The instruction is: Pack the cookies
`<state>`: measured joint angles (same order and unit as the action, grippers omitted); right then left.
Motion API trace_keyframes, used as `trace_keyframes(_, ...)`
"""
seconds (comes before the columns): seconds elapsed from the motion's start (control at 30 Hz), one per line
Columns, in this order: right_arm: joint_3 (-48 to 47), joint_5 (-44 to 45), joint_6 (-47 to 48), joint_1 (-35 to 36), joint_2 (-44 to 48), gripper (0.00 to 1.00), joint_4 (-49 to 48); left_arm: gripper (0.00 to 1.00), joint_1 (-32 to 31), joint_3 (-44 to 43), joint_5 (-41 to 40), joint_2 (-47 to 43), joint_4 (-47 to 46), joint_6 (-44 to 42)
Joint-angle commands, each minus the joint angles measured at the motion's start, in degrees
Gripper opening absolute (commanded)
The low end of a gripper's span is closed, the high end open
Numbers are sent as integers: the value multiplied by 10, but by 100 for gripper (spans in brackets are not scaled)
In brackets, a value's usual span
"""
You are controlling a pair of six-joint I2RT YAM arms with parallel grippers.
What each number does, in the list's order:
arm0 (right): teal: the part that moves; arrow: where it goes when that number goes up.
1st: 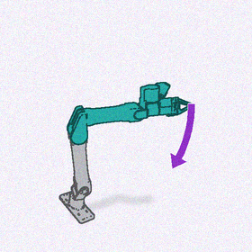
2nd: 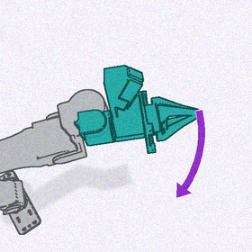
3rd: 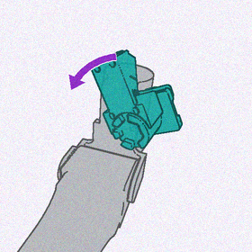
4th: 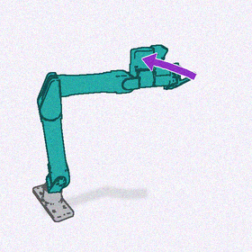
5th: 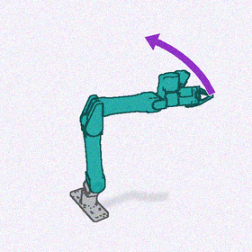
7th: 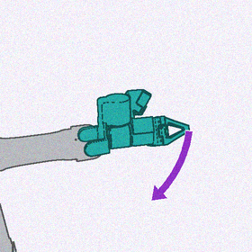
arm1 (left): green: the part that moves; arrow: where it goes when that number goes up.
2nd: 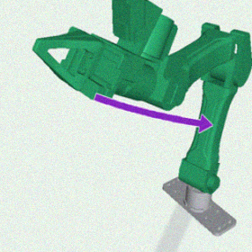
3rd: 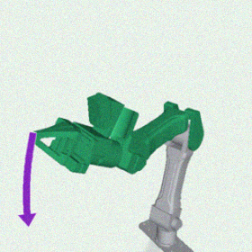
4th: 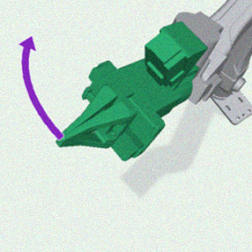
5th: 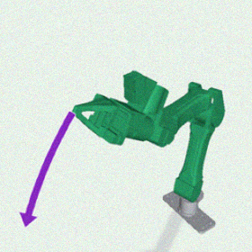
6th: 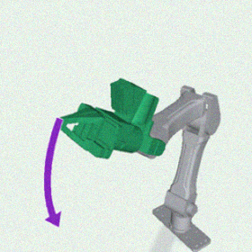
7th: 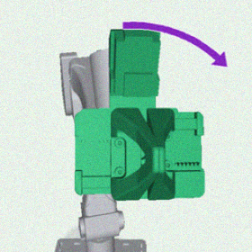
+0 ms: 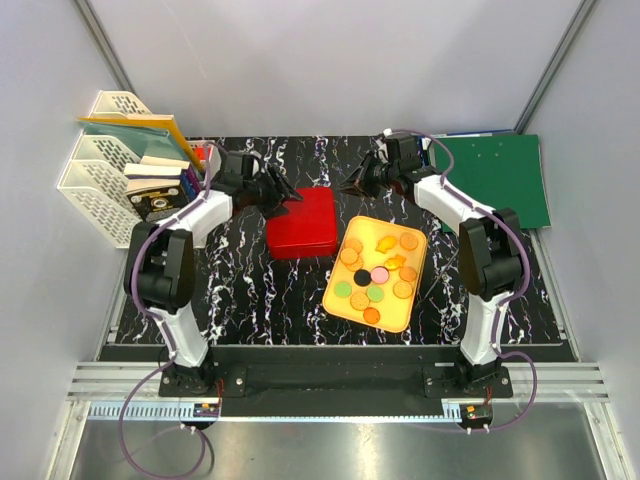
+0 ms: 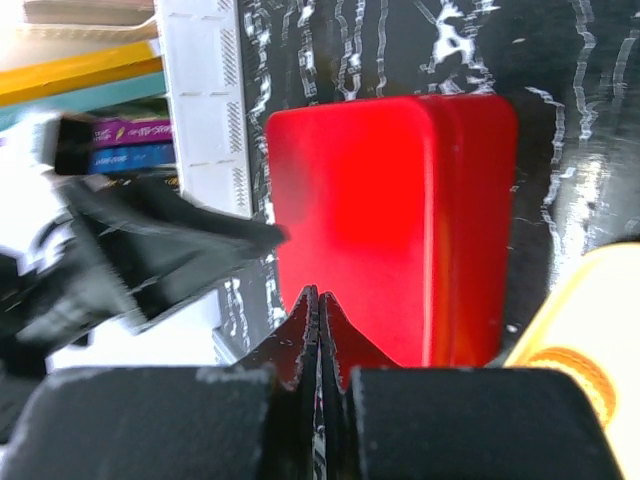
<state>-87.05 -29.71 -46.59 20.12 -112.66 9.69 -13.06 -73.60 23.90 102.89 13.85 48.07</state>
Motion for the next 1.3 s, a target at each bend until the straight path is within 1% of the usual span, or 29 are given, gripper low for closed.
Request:
trace_keyframes(0.0,-13,-53,-9,3,-14,0,-42,61,-8,7,47,26,-44,10)
trace_keyframes(0.17,-36,-96,-10,14,-28,1,-48,61,-21,7,52,46,-48,7)
trace_keyframes(0.5,-63,-129,-20,35,-86,2,-38,60,-28,10,52,61,-51,5)
trace_keyframes(0.53,-65,-128,-18,36,-91,2,-33,60,-28,12,52,61,-52,6)
trace_keyframes(0.63,-75,-111,7,36,-113,1,36,60,-28,15,53,58,-51,6)
trace_keyframes(0.73,-71,-97,21,34,-140,0,82,60,-28,15,52,51,-51,4)
trace_keyframes(0.97,-45,-62,31,27,-166,0,112,60,-28,0,53,28,-30,-5)
trace_keyframes(1.13,-42,-57,37,23,-159,0,114,61,-28,-11,52,6,-18,-9)
trace_keyframes(1.2,-40,-62,40,22,-146,3,100,61,-27,-14,51,-3,-16,-8)
trace_keyframes(1.23,-28,-65,32,21,-122,6,66,62,-26,-15,51,-14,-17,-7)
trace_keyframes(1.27,-23,-66,29,22,-109,14,50,63,-25,-18,50,-19,-19,-3)
